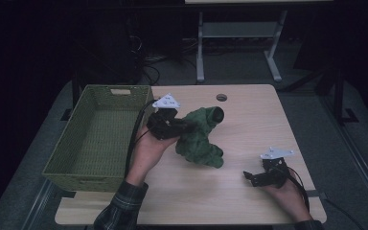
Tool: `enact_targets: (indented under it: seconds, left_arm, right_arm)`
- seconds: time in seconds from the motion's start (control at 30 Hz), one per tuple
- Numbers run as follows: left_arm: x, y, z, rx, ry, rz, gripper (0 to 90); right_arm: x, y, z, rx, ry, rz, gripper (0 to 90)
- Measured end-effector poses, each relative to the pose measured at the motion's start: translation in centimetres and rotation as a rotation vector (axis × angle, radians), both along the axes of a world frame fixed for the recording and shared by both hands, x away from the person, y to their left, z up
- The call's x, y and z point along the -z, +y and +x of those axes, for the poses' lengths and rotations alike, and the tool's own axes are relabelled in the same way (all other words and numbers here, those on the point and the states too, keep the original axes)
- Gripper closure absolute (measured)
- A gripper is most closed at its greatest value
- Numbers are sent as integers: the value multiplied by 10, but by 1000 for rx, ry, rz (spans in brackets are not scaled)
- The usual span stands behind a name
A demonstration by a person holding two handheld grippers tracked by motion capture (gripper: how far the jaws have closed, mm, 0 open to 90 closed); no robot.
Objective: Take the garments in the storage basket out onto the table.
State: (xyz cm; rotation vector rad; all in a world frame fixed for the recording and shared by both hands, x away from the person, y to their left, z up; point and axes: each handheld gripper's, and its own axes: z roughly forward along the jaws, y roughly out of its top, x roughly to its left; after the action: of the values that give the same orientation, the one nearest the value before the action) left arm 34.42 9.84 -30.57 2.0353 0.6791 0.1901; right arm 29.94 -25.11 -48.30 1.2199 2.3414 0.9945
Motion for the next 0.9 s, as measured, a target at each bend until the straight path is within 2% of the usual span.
enact_targets:
  seconds: [0.13, 0.33, 0.5, 0.53, 0.57, 0.77, 0.9]
  left_arm:
    - [13, -14, -1, 7, 7, -9, 847]
    - [36, -36, -3, 10, 21, 6, 847]
    - [59, -50, -5, 19, 36, 32, 847]
    - [68, -55, -6, 20, 48, 39, 846]
    - [68, -55, -6, 20, 48, 39, 845]
    - [94, -59, -9, 41, 72, 85, 839]
    - [107, -57, -8, 34, 94, 90, 826]
  right_arm:
    - [0, 0, 0, 0, -1, 0, 30]
    - [0, 0, 0, -1, -3, -1, 30]
    - [0, 0, 0, 1, 0, -1, 30]
    - [0, 0, 0, 2, 3, 0, 30]
    - [0, 0, 0, 2, 3, 0, 30]
    - [0, 0, 0, 0, 3, 0, 30]
    - [0, 0, 0, -1, 3, 0, 30]
